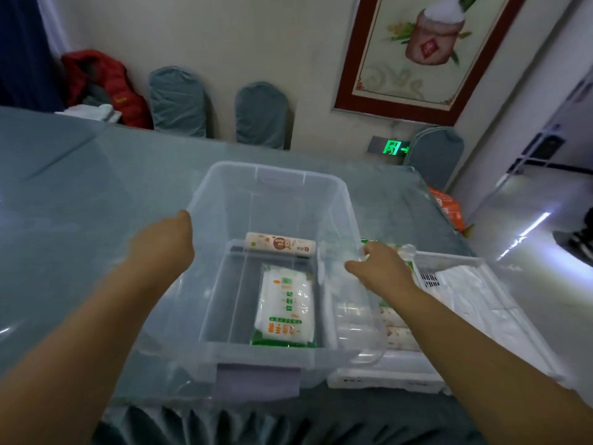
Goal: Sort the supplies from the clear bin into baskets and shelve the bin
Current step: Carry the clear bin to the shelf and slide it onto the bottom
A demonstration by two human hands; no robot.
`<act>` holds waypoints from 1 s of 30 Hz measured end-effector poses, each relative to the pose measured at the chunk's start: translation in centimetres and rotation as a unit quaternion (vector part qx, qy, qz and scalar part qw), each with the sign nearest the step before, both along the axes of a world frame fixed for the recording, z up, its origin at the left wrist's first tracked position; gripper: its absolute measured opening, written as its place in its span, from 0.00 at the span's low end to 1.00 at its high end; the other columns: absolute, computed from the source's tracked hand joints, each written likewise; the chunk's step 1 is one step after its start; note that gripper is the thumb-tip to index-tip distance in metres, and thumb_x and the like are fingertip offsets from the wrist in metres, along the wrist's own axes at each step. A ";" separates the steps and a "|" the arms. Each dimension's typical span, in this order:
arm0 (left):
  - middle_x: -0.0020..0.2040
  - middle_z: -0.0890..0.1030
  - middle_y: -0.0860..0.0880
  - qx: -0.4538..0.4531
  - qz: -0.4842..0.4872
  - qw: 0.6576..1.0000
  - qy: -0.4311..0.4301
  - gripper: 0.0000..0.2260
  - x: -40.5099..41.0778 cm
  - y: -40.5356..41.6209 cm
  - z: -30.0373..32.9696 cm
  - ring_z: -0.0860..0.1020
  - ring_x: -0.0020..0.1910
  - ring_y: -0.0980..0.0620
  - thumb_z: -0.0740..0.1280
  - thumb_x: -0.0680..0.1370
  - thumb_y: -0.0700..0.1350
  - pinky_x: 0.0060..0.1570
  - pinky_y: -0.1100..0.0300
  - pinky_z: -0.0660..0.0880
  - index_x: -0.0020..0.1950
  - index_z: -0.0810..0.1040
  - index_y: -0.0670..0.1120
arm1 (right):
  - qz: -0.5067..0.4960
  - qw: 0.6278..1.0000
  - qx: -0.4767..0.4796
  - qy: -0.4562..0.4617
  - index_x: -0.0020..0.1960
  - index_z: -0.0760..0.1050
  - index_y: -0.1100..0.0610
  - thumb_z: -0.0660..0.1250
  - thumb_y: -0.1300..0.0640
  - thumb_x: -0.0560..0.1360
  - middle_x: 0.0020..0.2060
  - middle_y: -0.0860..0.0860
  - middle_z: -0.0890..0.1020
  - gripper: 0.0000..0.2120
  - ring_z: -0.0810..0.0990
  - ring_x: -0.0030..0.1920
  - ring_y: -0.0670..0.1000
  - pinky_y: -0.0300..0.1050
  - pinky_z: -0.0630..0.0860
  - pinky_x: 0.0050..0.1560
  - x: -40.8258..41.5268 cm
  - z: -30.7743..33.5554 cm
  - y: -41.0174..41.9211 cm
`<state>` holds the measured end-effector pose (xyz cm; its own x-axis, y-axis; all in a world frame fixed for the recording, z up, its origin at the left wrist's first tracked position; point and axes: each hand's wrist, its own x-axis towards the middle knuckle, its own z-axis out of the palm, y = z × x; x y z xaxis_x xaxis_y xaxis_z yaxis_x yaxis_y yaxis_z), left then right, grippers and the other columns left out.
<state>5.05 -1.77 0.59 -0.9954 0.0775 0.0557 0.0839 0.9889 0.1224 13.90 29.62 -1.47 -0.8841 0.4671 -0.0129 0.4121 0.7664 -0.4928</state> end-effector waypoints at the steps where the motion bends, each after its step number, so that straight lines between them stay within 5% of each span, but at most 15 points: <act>1: 0.44 0.74 0.41 0.025 0.000 1.000 0.001 0.07 0.2 -0.3 0.0 0.74 0.43 0.39 0.60 0.74 0.36 0.40 0.53 0.68 0.50 0.65 0.42 | -0.009 1.000 -0.006 0.004 0.41 0.73 0.56 0.67 0.49 0.67 0.34 0.50 0.78 0.10 0.77 0.34 0.51 0.39 0.66 0.31 0.4 0.0 -0.4; 5: 0.41 0.74 0.39 0.108 -0.014 0.994 0.023 0.10 0.7 -1.0 0.6 0.75 0.42 0.38 0.60 0.72 0.34 0.40 0.52 0.69 0.52 0.66 0.40 | -0.044 0.997 -0.041 0.056 0.39 0.72 0.55 0.67 0.54 0.68 0.33 0.48 0.74 0.06 0.73 0.34 0.50 0.39 0.62 0.30 1.9 0.6 -1.2; 9: 0.46 0.77 0.37 0.123 -0.013 0.991 0.058 0.15 1.2 -1.1 2.8 0.72 0.40 0.41 0.60 0.72 0.36 0.42 0.51 0.69 0.59 0.67 0.41 | -0.070 0.990 -0.079 0.097 0.43 0.75 0.53 0.68 0.55 0.67 0.34 0.47 0.77 0.06 0.77 0.38 0.51 0.43 0.69 0.38 3.9 1.8 -1.5; 13: 0.39 0.73 0.44 0.141 -0.040 0.984 0.102 0.16 2.2 0.8 6.5 0.68 0.34 0.45 0.62 0.73 0.38 0.38 0.52 0.67 0.60 0.67 0.43 | -0.101 0.979 -0.106 0.141 0.52 0.77 0.55 0.68 0.54 0.68 0.41 0.53 0.81 0.13 0.80 0.42 0.54 0.46 0.74 0.44 6.3 3.6 0.0; 15: 0.47 0.77 0.39 0.145 -0.060 0.981 0.118 0.19 3.2 2.8 8.5 0.73 0.40 0.40 0.63 0.73 0.39 0.40 0.50 0.69 0.63 0.66 0.45 | -0.114 0.975 -0.107 0.161 0.49 0.76 0.55 0.68 0.53 0.69 0.40 0.53 0.81 0.11 0.79 0.41 0.55 0.48 0.74 0.45 8.1 4.7 1.5; 24: 0.57 0.77 0.34 0.195 -0.212 0.934 0.209 0.21 12.4 18.5 16.9 0.75 0.52 0.32 0.64 0.72 0.40 0.50 0.44 0.72 0.65 0.66 0.45 | -0.213 0.921 -0.137 0.296 0.37 0.71 0.49 0.66 0.56 0.70 0.31 0.47 0.76 0.06 0.75 0.33 0.51 0.43 0.70 0.33 21.5 8.5 12.7; 30: 0.50 0.79 0.36 0.263 -0.283 0.901 0.196 0.19 21.4 32.2 16.4 0.77 0.45 0.34 0.64 0.73 0.39 0.45 0.44 0.74 0.63 0.67 0.44 | -0.289 0.896 -0.117 0.316 0.54 0.74 0.54 0.67 0.55 0.71 0.40 0.48 0.77 0.12 0.76 0.36 0.46 0.41 0.70 0.35 34.4 10.2 24.1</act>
<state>26.40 30.46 17.01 -0.7005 0.4268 0.5720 0.6954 0.5885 0.4125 48.31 53.72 8.76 -0.3620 0.8989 0.2467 0.2889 0.3599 -0.8871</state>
